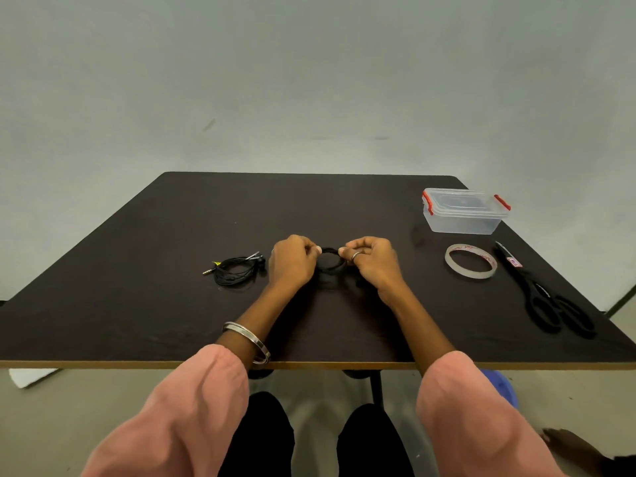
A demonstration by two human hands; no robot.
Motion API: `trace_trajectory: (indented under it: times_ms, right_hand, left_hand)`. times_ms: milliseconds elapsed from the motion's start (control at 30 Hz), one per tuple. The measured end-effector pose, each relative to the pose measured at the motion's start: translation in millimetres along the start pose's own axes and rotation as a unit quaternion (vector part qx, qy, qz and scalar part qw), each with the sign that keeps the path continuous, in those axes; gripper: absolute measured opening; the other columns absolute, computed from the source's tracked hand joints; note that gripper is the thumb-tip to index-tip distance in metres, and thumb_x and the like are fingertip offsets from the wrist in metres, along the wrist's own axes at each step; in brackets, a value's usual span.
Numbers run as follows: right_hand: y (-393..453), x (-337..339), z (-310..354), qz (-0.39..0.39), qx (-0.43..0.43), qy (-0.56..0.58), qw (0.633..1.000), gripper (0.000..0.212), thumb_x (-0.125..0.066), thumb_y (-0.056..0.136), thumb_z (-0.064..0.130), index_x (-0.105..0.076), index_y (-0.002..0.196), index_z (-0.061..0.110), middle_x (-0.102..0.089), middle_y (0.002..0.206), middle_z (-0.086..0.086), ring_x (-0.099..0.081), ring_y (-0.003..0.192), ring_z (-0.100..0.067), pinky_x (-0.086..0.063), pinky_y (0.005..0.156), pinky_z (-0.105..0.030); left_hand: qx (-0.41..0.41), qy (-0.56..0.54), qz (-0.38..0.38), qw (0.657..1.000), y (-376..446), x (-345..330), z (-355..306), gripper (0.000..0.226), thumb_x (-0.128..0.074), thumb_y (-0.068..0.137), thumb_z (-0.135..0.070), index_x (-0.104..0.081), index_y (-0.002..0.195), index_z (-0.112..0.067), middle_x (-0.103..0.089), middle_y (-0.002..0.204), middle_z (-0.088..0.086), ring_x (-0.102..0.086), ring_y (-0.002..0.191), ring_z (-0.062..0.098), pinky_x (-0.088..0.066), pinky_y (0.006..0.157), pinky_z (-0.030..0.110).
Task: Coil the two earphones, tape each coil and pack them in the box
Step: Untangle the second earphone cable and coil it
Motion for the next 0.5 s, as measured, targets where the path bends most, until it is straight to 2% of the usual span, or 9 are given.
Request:
trace_trajectory:
  times_ms: [100, 167, 267, 367, 433, 500]
  right_hand:
    - [1.5, 0.4, 1.4, -0.025, 0.044, -0.034, 0.998, 0.007, -0.064, 0.089, 0.021, -0.069, 0.087, 0.016, -0.072, 0.079, 0.004, -0.068, 0.081, -0.006, -0.048, 0.07, -0.017]
    - [1.0, 0.4, 1.6, -0.031, 0.062, -0.055, 0.996, 0.012, -0.057, 0.094, 0.018, -0.068, 0.091, 0.017, -0.072, 0.082, 0.007, -0.066, 0.084, -0.002, -0.047, 0.073, -0.016]
    - [1.8, -1.1, 0.3, -0.025, 0.073, -0.074, 0.994, 0.015, -0.053, 0.096, 0.016, -0.069, 0.097, 0.016, -0.07, 0.084, 0.006, -0.065, 0.086, -0.003, -0.046, 0.076, -0.015]
    - [2.2, -1.7, -1.0, -0.023, 0.074, -0.069, 0.995, 0.018, -0.051, 0.096, 0.012, -0.068, 0.1, 0.015, -0.069, 0.087, 0.005, -0.067, 0.09, -0.006, -0.051, 0.083, -0.021]
    - [2.7, -1.0, -1.4, -0.028, 0.073, -0.067, 0.995, 0.019, -0.05, 0.097, 0.012, -0.068, 0.103, 0.014, -0.069, 0.09, 0.004, -0.066, 0.091, -0.007, -0.049, 0.081, -0.017]
    - [1.6, 1.5, -1.6, -0.037, 0.071, -0.063, 0.995, 0.02, -0.049, 0.097, 0.011, -0.068, 0.105, 0.014, -0.069, 0.092, 0.005, -0.065, 0.091, -0.006, -0.044, 0.074, -0.01]
  left_hand:
    - [-0.012, -0.014, -0.03, 0.999, -3.2, 2.0, 5.3, 0.019, -0.062, 0.09, -0.027, -0.076, 0.091, -0.013, -0.074, 0.083, 0.007, -0.066, 0.079, 0.02, -0.052, 0.081, 0.033]
    - [-0.03, -0.021, -0.047, 0.998, -4.5, 1.4, 6.1, 0.02, -0.063, 0.088, -0.026, -0.077, 0.089, -0.012, -0.075, 0.083, 0.007, -0.067, 0.077, 0.022, -0.052, 0.086, 0.037]
    - [-0.032, -0.04, -0.052, 0.997, -5.3, 1.8, 6.6, 0.019, -0.064, 0.088, -0.025, -0.077, 0.095, -0.012, -0.076, 0.089, 0.009, -0.069, 0.087, 0.027, -0.051, 0.091, 0.041]
    - [-0.029, -0.061, -0.056, 0.996, -6.8, 4.0, 8.1, 0.019, -0.063, 0.089, -0.024, -0.076, 0.099, -0.014, -0.076, 0.088, 0.009, -0.068, 0.086, 0.027, -0.048, 0.095, 0.044]
    - [-0.028, -0.066, -0.059, 0.996, -7.0, 5.2, 9.2, 0.02, -0.061, 0.09, -0.024, -0.076, 0.101, -0.014, -0.075, 0.088, 0.009, -0.068, 0.085, 0.028, -0.049, 0.091, 0.04]
    - [-0.023, -0.073, -0.06, 0.995, -7.2, 6.0, 10.9, 0.021, -0.061, 0.09, -0.025, -0.075, 0.102, -0.015, -0.075, 0.086, 0.007, -0.068, 0.084, 0.024, -0.049, 0.083, 0.029]
Point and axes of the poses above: each hand's wrist, its own y-axis towards the middle knuckle, its own x-axis out of the back of the hand, z = x × y, the point moved 7 cm from there along y, towards the middle knuckle
